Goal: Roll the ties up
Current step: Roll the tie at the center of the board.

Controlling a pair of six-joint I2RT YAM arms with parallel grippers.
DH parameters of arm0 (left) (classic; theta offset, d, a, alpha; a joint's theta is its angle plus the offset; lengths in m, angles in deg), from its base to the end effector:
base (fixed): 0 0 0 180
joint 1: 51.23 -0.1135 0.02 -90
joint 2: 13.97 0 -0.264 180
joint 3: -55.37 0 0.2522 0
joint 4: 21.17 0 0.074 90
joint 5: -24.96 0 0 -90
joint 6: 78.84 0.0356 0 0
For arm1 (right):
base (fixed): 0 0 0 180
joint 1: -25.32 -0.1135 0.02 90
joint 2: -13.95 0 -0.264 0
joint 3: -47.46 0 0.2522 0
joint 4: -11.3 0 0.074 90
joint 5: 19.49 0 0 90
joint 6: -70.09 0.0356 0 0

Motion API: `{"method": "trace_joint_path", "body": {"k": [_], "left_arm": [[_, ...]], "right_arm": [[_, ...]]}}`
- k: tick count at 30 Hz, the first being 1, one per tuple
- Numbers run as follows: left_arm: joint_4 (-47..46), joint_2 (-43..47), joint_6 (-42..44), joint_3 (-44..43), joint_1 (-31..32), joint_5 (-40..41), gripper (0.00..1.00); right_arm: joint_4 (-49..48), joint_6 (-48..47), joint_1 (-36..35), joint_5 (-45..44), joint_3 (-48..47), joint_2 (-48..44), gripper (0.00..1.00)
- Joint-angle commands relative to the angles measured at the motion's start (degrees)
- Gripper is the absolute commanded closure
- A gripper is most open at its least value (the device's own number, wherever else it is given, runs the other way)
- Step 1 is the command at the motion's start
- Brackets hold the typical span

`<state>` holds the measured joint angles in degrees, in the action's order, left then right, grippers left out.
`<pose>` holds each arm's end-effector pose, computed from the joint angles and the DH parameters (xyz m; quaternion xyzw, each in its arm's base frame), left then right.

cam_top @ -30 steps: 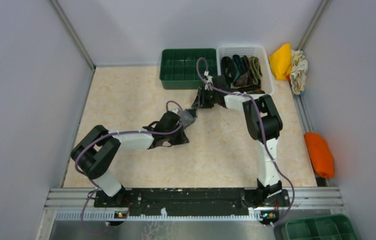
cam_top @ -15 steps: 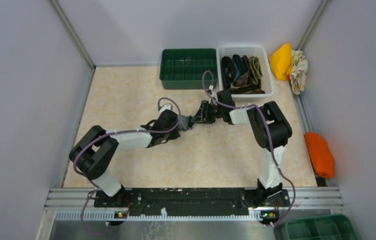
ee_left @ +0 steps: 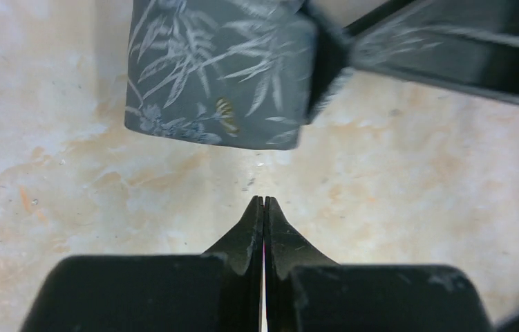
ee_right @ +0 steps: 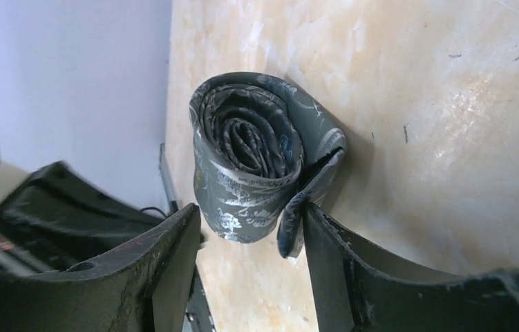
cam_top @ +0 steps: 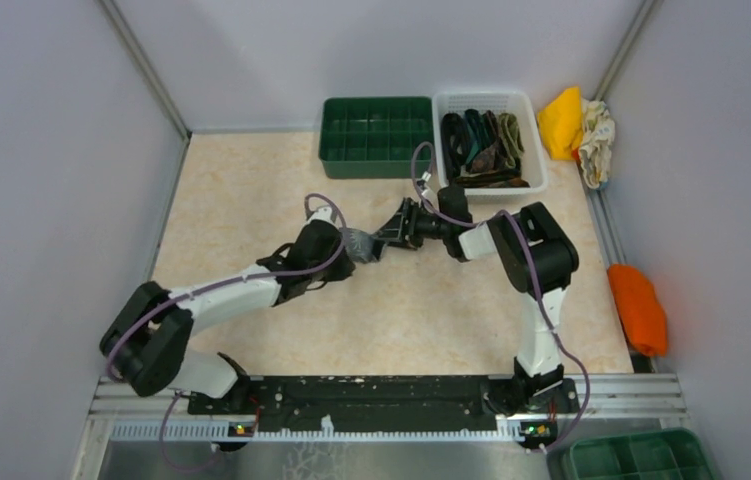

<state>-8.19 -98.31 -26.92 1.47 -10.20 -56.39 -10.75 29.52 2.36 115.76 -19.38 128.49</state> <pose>0.2228 -0.1868 0.1734 -0.0062 0.9164 -0.1977 0.3481 0.3480 0.1749 0.1242 -0.0205 0.8074 0.5530 0.2044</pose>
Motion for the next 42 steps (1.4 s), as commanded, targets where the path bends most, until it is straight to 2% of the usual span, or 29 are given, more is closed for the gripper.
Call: {"method": "trace_joint_path", "body": {"k": [1, 5, 7, 10, 14, 15, 17, 18, 25, 30, 36, 42], "left_arm": [[4.14, 9.09, 0.86, -1.94, 0.14, -0.47, 1.0], [10.32, 12.29, -1.06, -5.13, -0.41, 11.9, 1.0], [11.77, 11.9, -1.78, -5.76, -2.35, 14.63, 1.0], [9.89, 9.64, -3.0, -4.85, -7.76, 12.59, 1.0], [1.65, 7.02, -2.7, -1.63, -12.11, 11.23, 1.0], [-1.49, 6.12, -2.06, -1.38, -12.45, 10.81, 1.0], [-3.69, 3.84, -0.99, -1.99, -12.55, 10.5, 1.0], [-4.24, 2.64, -0.53, -2.69, -12.49, 10.25, 1.0], [-9.19, -5.29, 2.56, -7.64, -12.51, 6.28, 1.0], [-6.89, -9.88, 3.04, -11.69, -12.48, 3.77, 1.0], [-7.24, -8.21, 1.79, -9.31, -12.47, -0.46, 1.0], [-6.64, -6.05, 0.38, -7.34, -12.47, -1.22, 1.0]], "right_arm": [[-11.24, 6.42, 0.37, 3.9, -0.05, 3.13, 0.43], [-4.01, 1.87, 0.37, 1.49, -0.46, 2.41, 0.41], [-1.48, 0.42, 0.37, 0.62, -1.05, 2.32, 0.4], [-0.51, 0.05, 0.37, 0.27, -1.38, 2.15, 0.37], [-0.81, 0.29, 0.37, 0.12, -1.53, 1.83, 0.32], [-1.37, 0.66, 0.37, 0.29, -1.58, 1.83, 0.28], [-3.0, 1.76, 0.37, 0.55, -1.34, 1.89, 0.15], [-3.08, 1.83, 0.37, 0.85, -1.65, 2.1, 0.13], [0.32, 0.42, 0.37, 1.91, -4.92, 4.5, 0.13], [4.01, -2.0, 0.16, 2.16, -6.5, 5.57, 0.14], [4.46, -2.08, -1.62, 2.39, -6.99, 6.17, 0.14], [5.72, -2.83, -3.77, 2.08, -6.97, 6.22, 0.15]]}}
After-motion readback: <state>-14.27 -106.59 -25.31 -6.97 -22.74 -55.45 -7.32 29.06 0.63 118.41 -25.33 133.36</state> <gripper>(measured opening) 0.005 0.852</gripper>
